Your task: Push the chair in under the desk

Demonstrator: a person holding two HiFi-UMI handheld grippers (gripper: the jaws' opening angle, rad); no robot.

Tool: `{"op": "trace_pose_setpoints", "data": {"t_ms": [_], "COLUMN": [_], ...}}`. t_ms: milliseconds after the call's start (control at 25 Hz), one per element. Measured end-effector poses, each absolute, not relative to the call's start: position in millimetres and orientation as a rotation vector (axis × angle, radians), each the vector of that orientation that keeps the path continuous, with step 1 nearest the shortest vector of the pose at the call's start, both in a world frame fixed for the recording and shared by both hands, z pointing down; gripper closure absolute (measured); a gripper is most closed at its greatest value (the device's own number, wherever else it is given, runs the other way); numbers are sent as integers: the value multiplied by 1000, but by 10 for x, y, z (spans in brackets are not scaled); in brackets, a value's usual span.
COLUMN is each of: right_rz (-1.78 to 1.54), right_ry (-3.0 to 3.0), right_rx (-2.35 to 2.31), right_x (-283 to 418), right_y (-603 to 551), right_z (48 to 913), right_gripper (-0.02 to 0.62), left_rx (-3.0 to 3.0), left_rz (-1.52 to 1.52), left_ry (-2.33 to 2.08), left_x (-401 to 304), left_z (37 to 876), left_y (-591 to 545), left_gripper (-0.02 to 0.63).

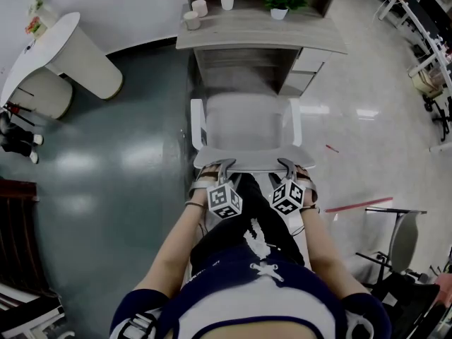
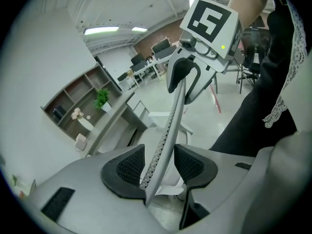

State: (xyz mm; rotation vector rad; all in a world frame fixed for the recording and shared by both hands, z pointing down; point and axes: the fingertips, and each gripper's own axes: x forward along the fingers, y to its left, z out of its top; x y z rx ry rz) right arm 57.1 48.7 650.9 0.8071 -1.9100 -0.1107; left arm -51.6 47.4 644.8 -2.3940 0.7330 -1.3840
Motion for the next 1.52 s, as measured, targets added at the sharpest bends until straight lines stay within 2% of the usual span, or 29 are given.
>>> {"op": "trace_pose_setpoints", "data": {"t_ms": [1520], "right_rz": [-216], "right_ry": [-1905], "right_rx": [873], "right_x": [713], "right_y": [-298], "right_z": [6484], "right_gripper": [402], "left_rx": [-2418], "left_rz": [-1368], "left_ry": [745], "left_x": [-379], "left_z": [6435], "left_y": [-284], "left_gripper": [417]}}
